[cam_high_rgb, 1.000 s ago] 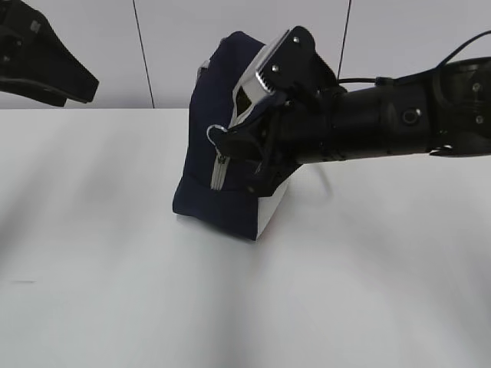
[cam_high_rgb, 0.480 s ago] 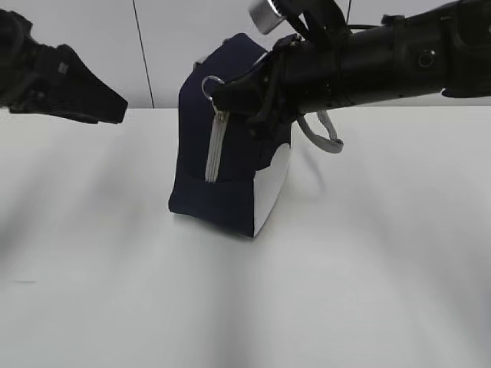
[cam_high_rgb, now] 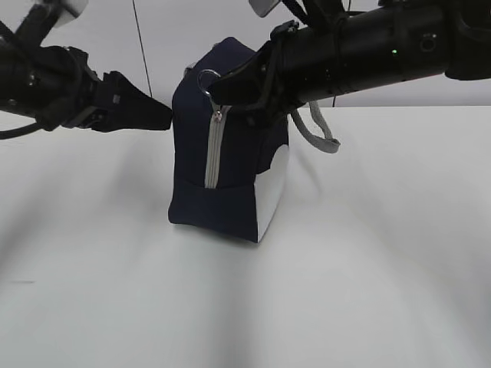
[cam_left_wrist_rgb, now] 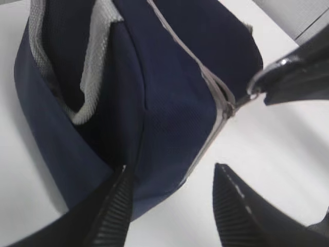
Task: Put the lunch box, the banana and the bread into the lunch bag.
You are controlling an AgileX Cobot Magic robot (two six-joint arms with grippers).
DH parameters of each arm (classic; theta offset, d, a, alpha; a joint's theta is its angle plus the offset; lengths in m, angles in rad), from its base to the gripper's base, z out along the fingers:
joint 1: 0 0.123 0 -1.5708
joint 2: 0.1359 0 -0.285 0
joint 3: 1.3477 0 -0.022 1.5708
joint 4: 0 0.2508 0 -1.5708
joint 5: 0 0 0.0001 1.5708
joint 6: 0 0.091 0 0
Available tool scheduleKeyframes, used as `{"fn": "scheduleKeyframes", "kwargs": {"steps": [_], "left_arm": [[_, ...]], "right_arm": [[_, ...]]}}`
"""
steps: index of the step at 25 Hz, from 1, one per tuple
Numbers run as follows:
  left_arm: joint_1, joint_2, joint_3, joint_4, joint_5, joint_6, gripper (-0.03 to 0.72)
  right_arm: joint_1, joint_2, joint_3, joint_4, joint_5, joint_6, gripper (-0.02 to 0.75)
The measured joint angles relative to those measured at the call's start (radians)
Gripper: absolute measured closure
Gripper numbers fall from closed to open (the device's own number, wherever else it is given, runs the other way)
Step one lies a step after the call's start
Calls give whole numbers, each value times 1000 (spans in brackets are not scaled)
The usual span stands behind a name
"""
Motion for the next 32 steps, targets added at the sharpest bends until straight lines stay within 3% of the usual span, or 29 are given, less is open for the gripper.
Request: {"fn": "scheduleKeyframes", "kwargs": {"steps": [6, 13, 22, 32], "left_arm": [[0, 103, 0, -160, 6, 159, 326], [-2, 136, 0, -258, 16, 257, 339], [-47, 136, 0, -269, -9, 270, 612], [-47, 136, 4, -266, -13, 249, 638]], "right_arm": [[0, 0, -2, -31, -4, 31, 732], [0, 0, -2, -32, -4, 36, 732], [0, 0, -2, -27, 0, 39, 732], [-15, 0, -38, -9, 32, 113, 732]]}}
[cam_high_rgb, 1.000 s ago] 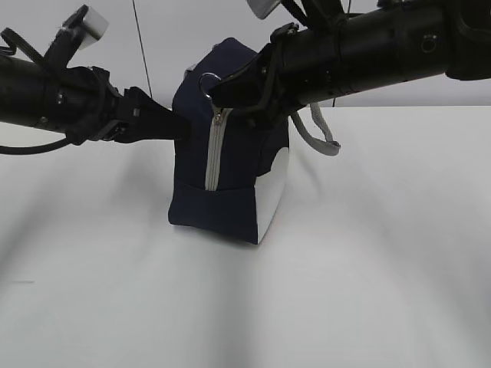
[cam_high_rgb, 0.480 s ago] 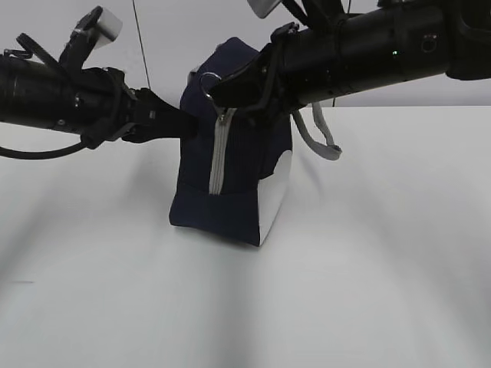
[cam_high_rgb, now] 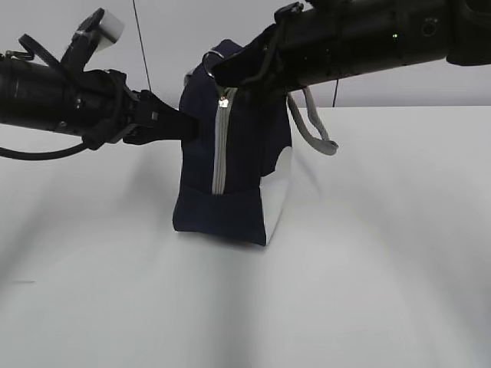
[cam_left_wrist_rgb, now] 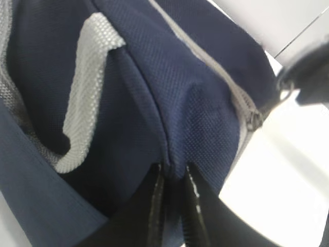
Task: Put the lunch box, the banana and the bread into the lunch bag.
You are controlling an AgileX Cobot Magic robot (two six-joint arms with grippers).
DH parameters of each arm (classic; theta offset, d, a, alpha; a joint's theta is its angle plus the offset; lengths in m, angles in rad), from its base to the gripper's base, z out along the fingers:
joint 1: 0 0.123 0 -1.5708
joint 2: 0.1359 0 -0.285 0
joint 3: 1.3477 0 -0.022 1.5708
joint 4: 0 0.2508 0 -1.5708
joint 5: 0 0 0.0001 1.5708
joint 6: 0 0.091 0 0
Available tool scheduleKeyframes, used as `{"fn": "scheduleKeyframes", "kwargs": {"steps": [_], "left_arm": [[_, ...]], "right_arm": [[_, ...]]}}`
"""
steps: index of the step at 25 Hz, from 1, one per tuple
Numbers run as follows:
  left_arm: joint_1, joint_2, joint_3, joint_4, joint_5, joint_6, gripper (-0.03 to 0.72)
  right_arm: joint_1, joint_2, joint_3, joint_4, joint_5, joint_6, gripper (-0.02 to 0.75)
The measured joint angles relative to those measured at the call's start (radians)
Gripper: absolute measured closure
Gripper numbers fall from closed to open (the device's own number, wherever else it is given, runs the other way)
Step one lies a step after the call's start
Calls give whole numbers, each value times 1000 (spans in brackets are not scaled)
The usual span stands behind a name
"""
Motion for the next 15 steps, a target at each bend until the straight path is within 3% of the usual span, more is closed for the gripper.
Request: {"fn": "scheduleKeyframes", "kwargs": {"steps": [7, 15], "left_arm": [[0, 0, 1, 31, 32, -18, 661], [-2, 0, 1, 73, 72, -39, 663]], "right_arm": [[-65, 0, -48, -2, -11, 82, 732], [-77, 93, -139, 16, -15, 109, 732]]}}
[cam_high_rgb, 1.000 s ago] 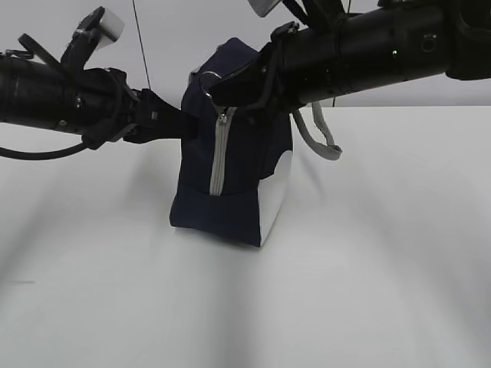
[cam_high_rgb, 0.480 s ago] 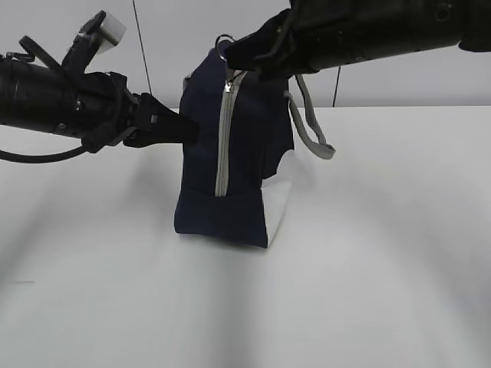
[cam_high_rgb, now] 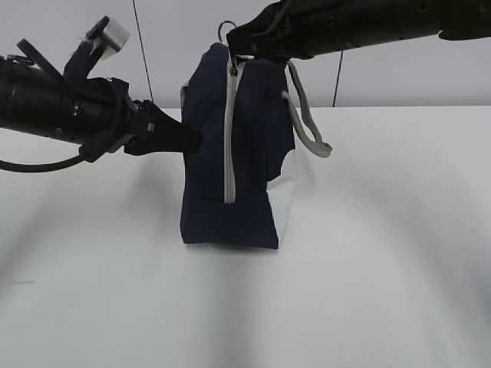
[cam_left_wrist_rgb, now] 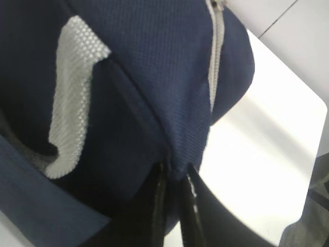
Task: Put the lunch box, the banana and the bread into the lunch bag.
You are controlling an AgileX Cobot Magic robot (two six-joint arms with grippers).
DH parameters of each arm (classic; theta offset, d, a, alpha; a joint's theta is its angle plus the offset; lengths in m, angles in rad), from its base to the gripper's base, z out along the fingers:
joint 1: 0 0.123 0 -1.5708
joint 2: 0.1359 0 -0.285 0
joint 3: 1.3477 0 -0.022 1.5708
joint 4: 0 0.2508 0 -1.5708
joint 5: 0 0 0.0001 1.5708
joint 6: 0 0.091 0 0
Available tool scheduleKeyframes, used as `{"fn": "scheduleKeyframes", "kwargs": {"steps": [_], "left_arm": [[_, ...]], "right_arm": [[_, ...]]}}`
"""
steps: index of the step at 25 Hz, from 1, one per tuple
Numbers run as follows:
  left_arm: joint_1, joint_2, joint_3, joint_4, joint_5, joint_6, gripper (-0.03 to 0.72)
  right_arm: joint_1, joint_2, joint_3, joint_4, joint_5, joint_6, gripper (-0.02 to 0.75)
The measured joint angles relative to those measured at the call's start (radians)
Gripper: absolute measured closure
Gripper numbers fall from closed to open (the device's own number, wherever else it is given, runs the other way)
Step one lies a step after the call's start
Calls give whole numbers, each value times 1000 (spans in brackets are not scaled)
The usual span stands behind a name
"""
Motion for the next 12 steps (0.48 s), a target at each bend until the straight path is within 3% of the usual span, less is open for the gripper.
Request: {"fn": "scheduleKeyframes", "kwargs": {"steps": [12], "left_arm": [[0, 0, 0, 20, 25, -16, 664]], "right_arm": [[-37, 152, -185, 2, -93, 74, 732]]}}
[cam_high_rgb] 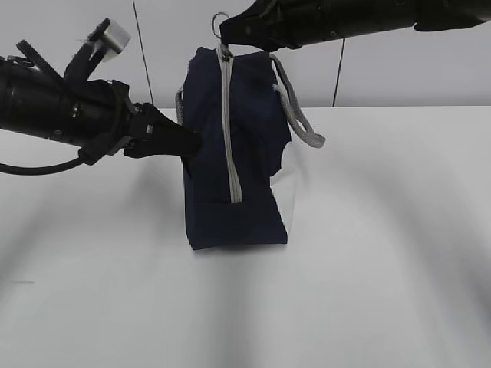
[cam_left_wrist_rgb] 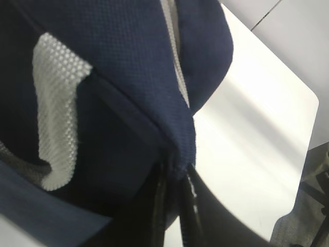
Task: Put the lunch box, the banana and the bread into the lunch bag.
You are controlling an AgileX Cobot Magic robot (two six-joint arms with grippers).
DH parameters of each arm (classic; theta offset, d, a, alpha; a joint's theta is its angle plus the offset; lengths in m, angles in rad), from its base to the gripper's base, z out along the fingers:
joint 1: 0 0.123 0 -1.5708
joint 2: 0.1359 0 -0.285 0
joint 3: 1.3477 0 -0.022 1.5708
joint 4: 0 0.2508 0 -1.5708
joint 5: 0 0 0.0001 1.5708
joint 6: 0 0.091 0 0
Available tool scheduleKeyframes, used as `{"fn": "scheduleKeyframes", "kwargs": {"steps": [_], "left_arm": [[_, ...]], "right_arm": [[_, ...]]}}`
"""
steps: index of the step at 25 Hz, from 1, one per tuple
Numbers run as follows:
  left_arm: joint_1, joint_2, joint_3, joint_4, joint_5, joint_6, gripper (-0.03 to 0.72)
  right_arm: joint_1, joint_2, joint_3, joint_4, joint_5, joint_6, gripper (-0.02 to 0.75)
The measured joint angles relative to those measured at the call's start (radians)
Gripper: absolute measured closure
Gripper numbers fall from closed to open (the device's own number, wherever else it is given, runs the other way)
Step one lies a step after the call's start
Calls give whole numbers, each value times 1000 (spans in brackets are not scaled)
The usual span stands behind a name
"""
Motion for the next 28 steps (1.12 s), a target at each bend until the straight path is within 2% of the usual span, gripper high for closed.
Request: {"fn": "scheduleKeyframes", "kwargs": {"steps": [7, 14, 28], "left_arm": [[0, 0, 0, 13, -20, -32, 664], [0, 0, 0, 32, -11, -42, 665], [0, 0, 0, 176, 29, -157, 666]], "right_arm": [[-1, 5, -52, -22, -57, 27, 732], [-1, 8, -59, -37, -53, 47, 732], [-4, 127, -161, -16, 21, 49, 732]]}}
